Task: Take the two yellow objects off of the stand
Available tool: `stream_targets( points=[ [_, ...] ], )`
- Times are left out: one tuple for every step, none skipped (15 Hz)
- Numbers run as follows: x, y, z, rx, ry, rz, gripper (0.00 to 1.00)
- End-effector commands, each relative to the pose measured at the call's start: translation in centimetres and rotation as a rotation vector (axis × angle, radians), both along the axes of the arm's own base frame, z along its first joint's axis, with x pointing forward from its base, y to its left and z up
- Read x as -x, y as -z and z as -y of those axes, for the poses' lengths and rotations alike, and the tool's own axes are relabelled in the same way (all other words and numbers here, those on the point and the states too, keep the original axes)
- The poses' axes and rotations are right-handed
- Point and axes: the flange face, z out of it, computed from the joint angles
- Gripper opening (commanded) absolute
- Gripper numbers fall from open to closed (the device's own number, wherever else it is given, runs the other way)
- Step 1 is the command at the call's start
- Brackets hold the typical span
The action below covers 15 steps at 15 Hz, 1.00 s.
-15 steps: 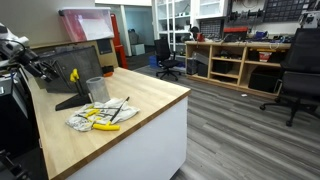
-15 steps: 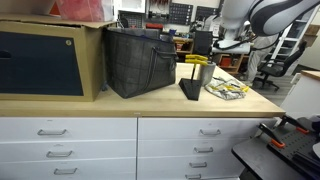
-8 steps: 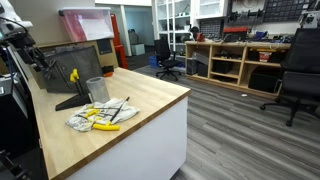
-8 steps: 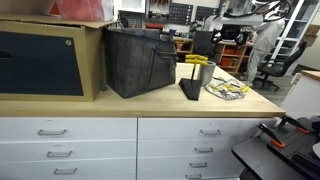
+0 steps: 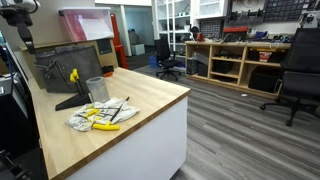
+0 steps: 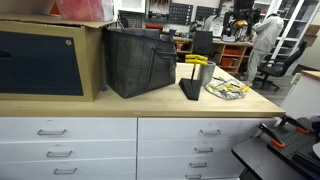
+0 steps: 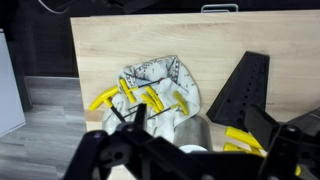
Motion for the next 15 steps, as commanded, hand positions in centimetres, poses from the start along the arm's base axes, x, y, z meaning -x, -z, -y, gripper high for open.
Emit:
stream_targets(
  points=[
    [-0.5,-2.4,0.6,0.041,-0.172,-0.064,1.0],
    [-0.6,-2.8,0.7,0.05,-0.217,-0.071,1.0],
    [-0.9,-3.2,0.7,0.064,-0.254,-0.058,1.0],
    [-1.2,-3.6,0.8,0.07,-0.292,-0.065,1.0],
    [-1.6,-4.0,0.8,0.078,-0.314,-0.057,1.0],
    [-1.9,-4.4,0.8,0.08,-0.339,-0.053,1.0],
    [-2.1,-4.9,0.8,0.076,-0.361,-0.045,1.0],
    [-2.3,-5.4,0.7,0.067,-0.378,-0.042,1.0],
    [-2.5,-5.8,0.6,0.058,-0.389,-0.036,1.0],
    [-2.7,-6.4,0.3,0.044,-0.395,-0.028,1.0],
    [-2.8,-6.9,0.1,0.032,-0.39,-0.022,1.0],
    [-3.1,-7.3,-0.2,0.005,-0.322,-0.027,1.0],
    [-3.2,-7.5,-0.4,-0.008,-0.288,-0.035,1.0],
    [-2.5,-6.6,0.1,0.021,-0.335,-0.008,1.0],
    [-2.6,-7.0,-0.1,0.012,-0.321,-0.013,1.0]
  ],
)
